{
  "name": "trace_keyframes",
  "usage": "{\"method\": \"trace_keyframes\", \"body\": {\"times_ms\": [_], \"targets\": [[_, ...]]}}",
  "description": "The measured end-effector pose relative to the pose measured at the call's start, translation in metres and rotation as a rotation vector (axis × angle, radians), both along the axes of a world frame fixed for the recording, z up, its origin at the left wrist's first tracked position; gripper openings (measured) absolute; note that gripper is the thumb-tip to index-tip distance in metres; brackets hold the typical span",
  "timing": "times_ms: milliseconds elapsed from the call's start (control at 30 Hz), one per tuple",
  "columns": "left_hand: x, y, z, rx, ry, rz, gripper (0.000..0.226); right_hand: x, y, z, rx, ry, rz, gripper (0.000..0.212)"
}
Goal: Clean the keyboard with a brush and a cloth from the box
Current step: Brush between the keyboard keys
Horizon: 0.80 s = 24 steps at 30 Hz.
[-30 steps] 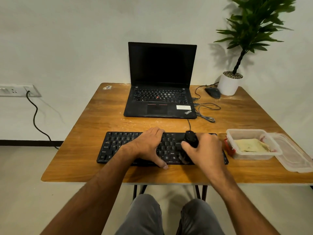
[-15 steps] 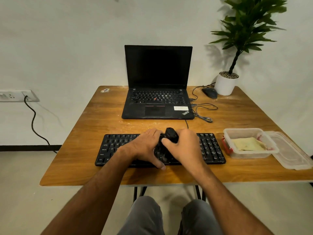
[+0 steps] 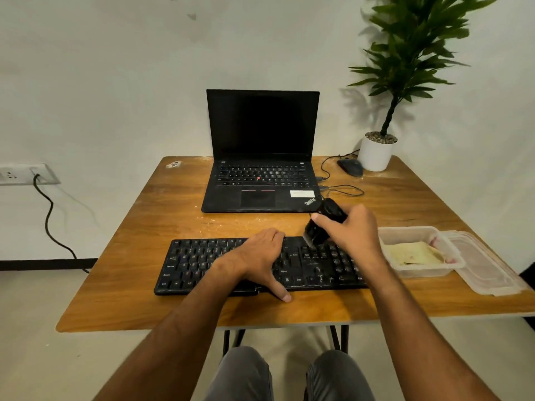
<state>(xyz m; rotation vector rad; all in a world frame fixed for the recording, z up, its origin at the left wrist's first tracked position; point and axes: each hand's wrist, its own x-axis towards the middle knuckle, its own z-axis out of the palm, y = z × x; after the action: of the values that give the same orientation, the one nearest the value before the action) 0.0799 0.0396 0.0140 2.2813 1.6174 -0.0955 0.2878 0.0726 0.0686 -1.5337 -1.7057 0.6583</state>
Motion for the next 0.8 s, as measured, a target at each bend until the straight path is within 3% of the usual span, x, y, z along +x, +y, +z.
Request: {"method": "trace_keyframes", "body": {"times_ms": [267,400,533,800], "targets": [[0.003,0.005,-0.003,0.026,0.018,0.013,0.134,-0.051,0.019,-0.017,0.066,-0.184,0.003,0.018],[0.002,0.006,-0.005,0.024,-0.003,0.013,0.135,-0.029,0.029,-0.018,-0.011,-0.236,-0.079,0.023],[0.002,0.007,-0.006,0.035,0.001,0.005,0.137,-0.001,0.033,-0.004,0.036,-0.337,-0.149,0.022],[0.006,0.006,-0.001,0.043,0.041,-0.002,0.126,-0.053,0.012,-0.01,0.084,-0.312,0.031,0.019]]}}
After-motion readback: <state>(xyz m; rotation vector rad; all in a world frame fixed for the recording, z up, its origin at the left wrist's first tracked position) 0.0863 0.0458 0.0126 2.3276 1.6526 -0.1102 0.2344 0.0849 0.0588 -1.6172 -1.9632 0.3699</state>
